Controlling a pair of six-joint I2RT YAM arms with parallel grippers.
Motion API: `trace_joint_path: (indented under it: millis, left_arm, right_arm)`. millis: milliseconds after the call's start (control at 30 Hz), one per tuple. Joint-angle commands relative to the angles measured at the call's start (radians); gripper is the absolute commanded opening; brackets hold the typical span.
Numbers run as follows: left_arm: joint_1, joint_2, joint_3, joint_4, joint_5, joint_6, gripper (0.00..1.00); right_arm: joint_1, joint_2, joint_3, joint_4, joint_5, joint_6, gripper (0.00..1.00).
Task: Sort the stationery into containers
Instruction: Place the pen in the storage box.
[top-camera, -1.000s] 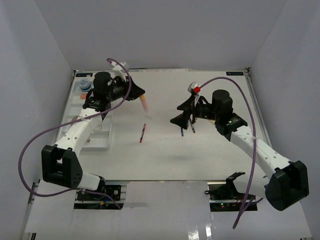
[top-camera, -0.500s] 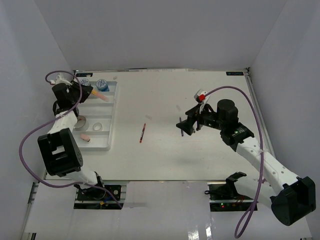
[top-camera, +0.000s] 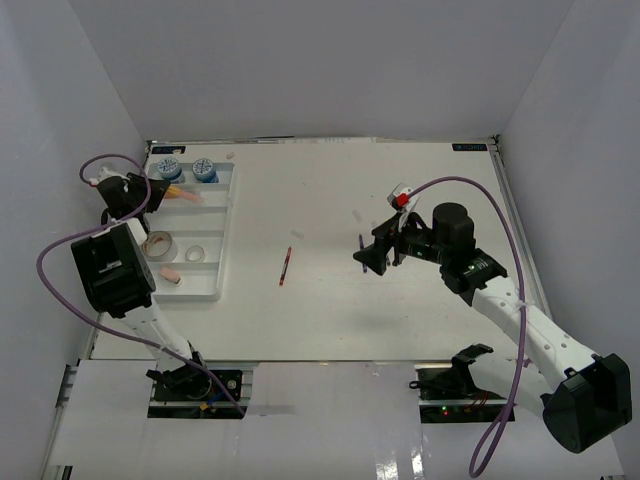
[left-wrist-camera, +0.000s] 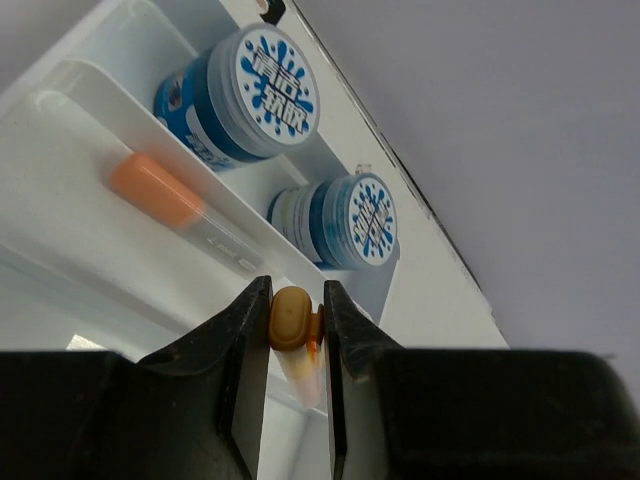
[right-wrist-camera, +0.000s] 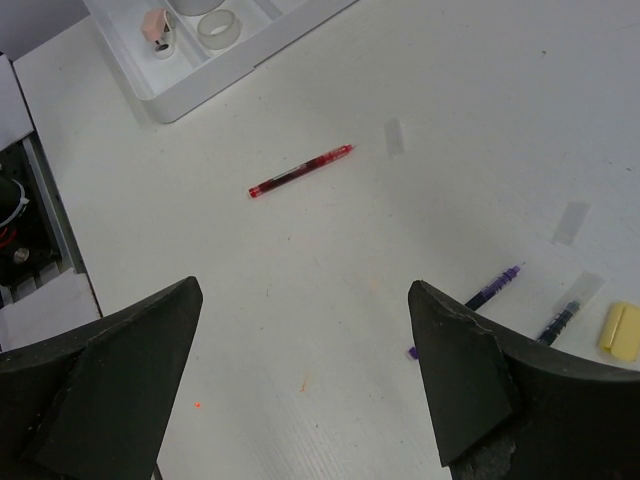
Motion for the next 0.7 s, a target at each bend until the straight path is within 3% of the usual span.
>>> trace_joint_path:
  millis: [0,67,400,533,667]
  left_arm:
    - [0.015,0.034,0.071,0.066,0.004,-0.013,0.00]
    - [0.018,0.068,0.086,0.062,0.003,-0.004,0.00]
    - [0.030,0.174,0.191,-0.035,-0.019,0.050,0.32]
    - [0.040,0.171,0.207,-0.069,-0.019,0.062,0.57]
    - [0.040,0.139,0.208,-0.116,-0.040,0.104,0.75]
  right_arm:
    - [-0.004,-0.009,-0.012,0.018,-0.007,-0.012,0.90]
    - [-0.004,-0.006,-0.014,0.011,-0.004,-0.012,0.90]
    - [-0.006,-0.008,-0.021,-0.004,0.021,-0.012,0.90]
    - [-0.004,-0.012,-0.021,-0.010,0.036,-0.012,0.90]
    - [-0.004,-0.003,0.000,-0.054,0.071,-0.012,0.90]
